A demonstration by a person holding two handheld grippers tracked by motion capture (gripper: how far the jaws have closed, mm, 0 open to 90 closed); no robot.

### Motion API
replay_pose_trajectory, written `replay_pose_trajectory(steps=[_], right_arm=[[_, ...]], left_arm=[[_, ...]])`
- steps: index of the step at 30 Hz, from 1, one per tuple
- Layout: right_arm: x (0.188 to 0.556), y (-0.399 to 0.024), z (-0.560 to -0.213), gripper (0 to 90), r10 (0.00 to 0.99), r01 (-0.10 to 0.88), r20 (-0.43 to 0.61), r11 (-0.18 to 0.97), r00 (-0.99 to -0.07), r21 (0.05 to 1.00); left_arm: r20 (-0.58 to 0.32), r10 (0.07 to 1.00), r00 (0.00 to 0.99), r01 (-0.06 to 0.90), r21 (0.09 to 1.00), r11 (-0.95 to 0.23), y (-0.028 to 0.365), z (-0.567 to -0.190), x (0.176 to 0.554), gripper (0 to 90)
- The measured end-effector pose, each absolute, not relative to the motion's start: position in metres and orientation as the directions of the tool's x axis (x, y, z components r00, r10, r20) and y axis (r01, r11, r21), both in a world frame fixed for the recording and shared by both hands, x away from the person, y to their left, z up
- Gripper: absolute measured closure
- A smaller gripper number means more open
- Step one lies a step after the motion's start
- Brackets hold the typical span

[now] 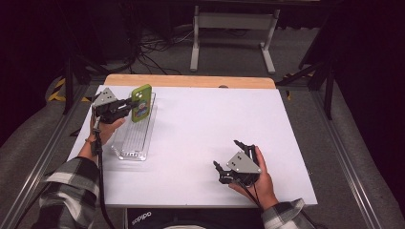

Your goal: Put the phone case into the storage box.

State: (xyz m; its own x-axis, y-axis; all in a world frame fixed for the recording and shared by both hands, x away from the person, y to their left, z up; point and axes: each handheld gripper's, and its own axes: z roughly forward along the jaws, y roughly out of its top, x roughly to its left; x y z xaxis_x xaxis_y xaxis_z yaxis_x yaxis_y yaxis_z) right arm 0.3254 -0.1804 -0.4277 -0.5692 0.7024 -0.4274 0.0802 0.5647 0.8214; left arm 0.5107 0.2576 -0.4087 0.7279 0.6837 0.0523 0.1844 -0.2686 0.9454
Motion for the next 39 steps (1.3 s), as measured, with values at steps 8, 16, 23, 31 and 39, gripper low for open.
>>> replay_pose_trajectory(steps=[8, 16, 23, 31, 39], right_arm=[[0.326, -0.178, -0.430, 8.1, 0.695, 0.086, -0.436, 0.579, -0.571, 0.811], [0.326, -0.175, -0.431, 8.2, 0.685, 0.086, -0.460, 0.603, -0.565, 0.793], [0.321, -0.169, -0.428, 8.7, 0.666, 0.065, -0.500, 0.633, -0.553, 0.771], [0.320, -0.168, -0.429, 8.8, 0.663, 0.068, -0.502, 0.638, -0.556, 0.767], [0.321, -0.167, -0.431, 8.8, 0.653, 0.071, -0.513, 0.652, -0.557, 0.755]], left_arm=[[0.040, 0.697, 0.716, 0.196, 0.946, -0.256, 0.258, -0.415, 0.518, 77.5], [0.059, 0.721, 0.690, 0.201, 0.942, -0.270, 0.259, -0.414, 0.531, 77.3], [0.050, 0.734, 0.677, 0.228, 0.934, -0.275, 0.260, -0.413, 0.545, 77.3], [0.083, 0.784, 0.616, 0.240, 0.928, -0.286, 0.264, -0.415, 0.551, 74.7], [0.111, 0.808, 0.578, 0.251, 0.918, -0.306, 0.267, -0.418, 0.553, 68.7]])
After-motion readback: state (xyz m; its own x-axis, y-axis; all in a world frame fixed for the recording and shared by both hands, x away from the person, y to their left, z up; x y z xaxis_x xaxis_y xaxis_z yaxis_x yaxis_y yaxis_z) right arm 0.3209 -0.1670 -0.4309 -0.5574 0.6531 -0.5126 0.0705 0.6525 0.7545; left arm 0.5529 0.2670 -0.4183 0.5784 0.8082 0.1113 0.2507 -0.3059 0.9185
